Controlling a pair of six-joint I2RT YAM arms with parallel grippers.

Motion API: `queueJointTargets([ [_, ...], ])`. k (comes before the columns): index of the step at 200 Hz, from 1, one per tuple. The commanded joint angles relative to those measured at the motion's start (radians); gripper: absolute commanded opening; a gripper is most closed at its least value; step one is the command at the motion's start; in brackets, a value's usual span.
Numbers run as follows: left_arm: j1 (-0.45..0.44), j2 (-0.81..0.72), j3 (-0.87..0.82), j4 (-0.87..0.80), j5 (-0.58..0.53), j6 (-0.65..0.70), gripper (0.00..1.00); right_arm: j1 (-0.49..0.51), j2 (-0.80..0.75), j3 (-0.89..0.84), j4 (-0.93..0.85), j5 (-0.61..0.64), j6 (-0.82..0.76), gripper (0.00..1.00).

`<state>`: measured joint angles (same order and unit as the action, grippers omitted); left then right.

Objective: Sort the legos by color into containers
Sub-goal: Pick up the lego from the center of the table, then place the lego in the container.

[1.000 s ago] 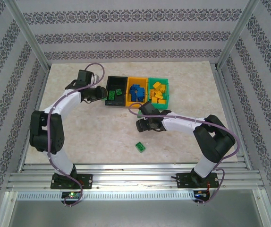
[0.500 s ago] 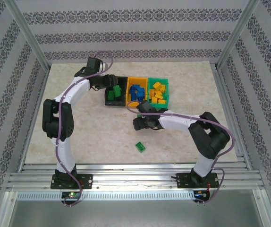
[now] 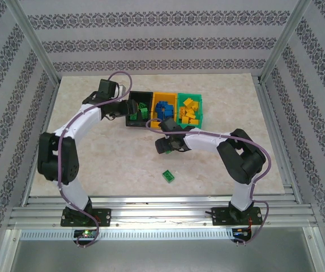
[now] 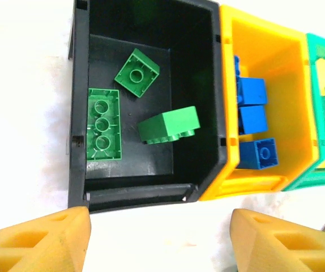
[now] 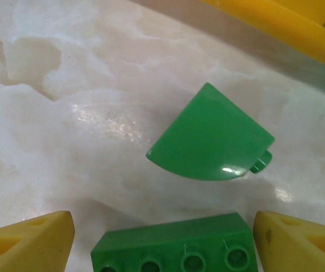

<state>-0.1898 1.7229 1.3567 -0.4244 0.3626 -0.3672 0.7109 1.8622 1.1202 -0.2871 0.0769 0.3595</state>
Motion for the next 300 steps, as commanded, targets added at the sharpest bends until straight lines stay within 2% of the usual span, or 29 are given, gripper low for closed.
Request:
queueJointTargets([
  [1,-0.01,-0.079,-0.069,0.07,0.009,-0.008,0.66,0.015,0.014,0.018,-0.032,-0.012,-0.016,0.8],
  [31,-0.011,-0.167,-0.17,0.098,0.035,-0.029,0.66,0.034,0.003,0.0,-0.057,0.022,-0.023,0.76],
  [72,-0.012,-0.223,-0.254,0.106,0.027,-0.023,0.66,0.043,0.002,-0.007,-0.07,0.032,-0.028,0.52],
  [102,-0.011,-0.264,-0.313,0.123,0.02,-0.021,0.66,0.045,-0.023,0.009,-0.07,0.026,-0.027,0.47],
  [154,-0.012,-0.324,-0.406,0.14,0.0,-0.009,0.66,0.045,-0.053,0.077,-0.071,-0.003,-0.037,0.46],
  [193,-0.011,-0.364,-0.461,0.148,-0.005,-0.004,0.66,0.025,-0.019,0.213,-0.058,-0.039,-0.051,0.46],
  [236,-0.013,-0.413,-0.483,0.101,-0.033,0.035,0.66,-0.014,0.104,0.464,-0.062,-0.077,-0.06,0.46],
  [272,-0.01,-0.448,-0.503,0.083,-0.035,0.04,0.66,-0.039,0.274,0.729,-0.085,-0.071,-0.068,0.48],
  [300,-0.01,-0.456,-0.5,0.051,-0.041,0.051,0.66,-0.065,0.42,0.966,-0.146,-0.097,-0.063,0.57],
])
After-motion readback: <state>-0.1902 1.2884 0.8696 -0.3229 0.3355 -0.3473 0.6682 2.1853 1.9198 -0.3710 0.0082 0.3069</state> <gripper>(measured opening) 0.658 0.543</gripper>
